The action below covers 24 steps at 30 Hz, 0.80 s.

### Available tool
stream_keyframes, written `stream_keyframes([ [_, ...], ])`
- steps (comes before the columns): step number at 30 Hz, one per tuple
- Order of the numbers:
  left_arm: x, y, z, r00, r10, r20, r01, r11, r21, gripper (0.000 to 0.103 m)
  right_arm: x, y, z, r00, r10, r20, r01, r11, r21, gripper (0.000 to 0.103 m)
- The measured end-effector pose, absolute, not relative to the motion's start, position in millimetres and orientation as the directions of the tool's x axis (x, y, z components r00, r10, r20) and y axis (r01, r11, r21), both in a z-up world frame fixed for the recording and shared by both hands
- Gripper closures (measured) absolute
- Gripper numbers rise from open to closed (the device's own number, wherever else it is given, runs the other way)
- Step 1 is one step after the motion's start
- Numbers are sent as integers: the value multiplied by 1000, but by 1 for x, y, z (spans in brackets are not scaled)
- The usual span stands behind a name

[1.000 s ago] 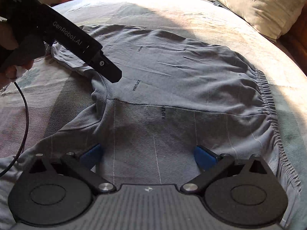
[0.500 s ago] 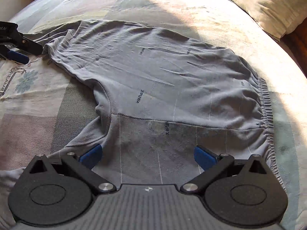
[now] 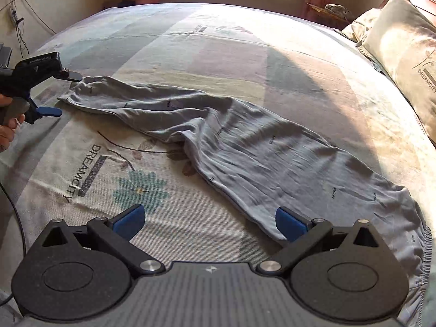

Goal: Fold clothes

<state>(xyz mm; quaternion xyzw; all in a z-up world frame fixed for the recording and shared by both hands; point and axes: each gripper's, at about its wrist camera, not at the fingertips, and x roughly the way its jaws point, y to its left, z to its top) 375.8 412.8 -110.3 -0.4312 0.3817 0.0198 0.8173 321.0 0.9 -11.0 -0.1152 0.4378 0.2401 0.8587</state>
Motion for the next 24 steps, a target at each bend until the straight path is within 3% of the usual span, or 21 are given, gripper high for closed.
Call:
stream_keyframes([
  [4, 390, 424, -118, 740, -323, -591, -318, 606, -729, 1, 314, 41, -5, 499, 338, -798, -516, 856, 40, 0],
  [14, 426, 442, -124, 798, -341, -497, -191, 639, -745, 1, 308, 87, 4, 555, 353, -754, -648, 751, -126, 0],
  [24, 448, 446, -124, 796, -374, -476, -133, 659, -740, 1, 322, 99, -13, 491, 396, -776, -654, 756, -28, 0],
])
